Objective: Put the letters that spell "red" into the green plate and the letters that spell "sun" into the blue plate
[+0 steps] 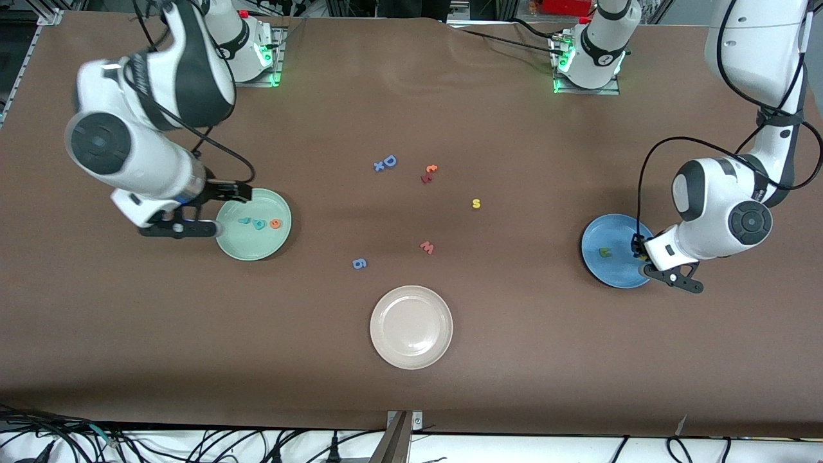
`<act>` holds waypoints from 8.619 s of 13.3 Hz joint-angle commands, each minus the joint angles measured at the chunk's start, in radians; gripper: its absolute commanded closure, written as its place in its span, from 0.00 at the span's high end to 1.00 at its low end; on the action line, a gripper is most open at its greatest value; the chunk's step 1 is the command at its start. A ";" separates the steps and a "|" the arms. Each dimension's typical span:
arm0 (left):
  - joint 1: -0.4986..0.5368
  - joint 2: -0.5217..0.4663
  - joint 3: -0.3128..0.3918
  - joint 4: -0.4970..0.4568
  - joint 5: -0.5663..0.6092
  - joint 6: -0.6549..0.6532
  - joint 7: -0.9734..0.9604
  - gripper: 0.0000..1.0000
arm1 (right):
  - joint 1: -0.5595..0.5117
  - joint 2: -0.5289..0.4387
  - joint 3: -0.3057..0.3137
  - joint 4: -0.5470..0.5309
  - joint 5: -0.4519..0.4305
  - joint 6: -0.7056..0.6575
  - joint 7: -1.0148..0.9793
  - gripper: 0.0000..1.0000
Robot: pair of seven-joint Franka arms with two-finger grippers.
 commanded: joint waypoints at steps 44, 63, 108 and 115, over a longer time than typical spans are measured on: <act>-0.667 -0.052 -0.086 -0.231 -0.214 0.215 -1.049 0.61 | -0.002 0.023 -0.042 0.153 0.002 -0.052 -0.044 1.00; -0.672 -0.044 -0.086 -0.231 -0.048 0.256 -1.210 0.00 | 0.016 0.025 0.020 0.130 0.004 -0.067 -0.021 1.00; -0.073 -0.525 -0.033 0.340 0.001 -0.615 -0.163 1.00 | -0.653 -0.334 0.468 -0.030 -0.076 -0.117 -0.130 1.00; -0.079 -0.541 -0.057 0.335 0.010 -0.732 -0.275 1.00 | -0.607 -0.308 0.376 -0.007 -0.045 -0.121 -0.148 1.00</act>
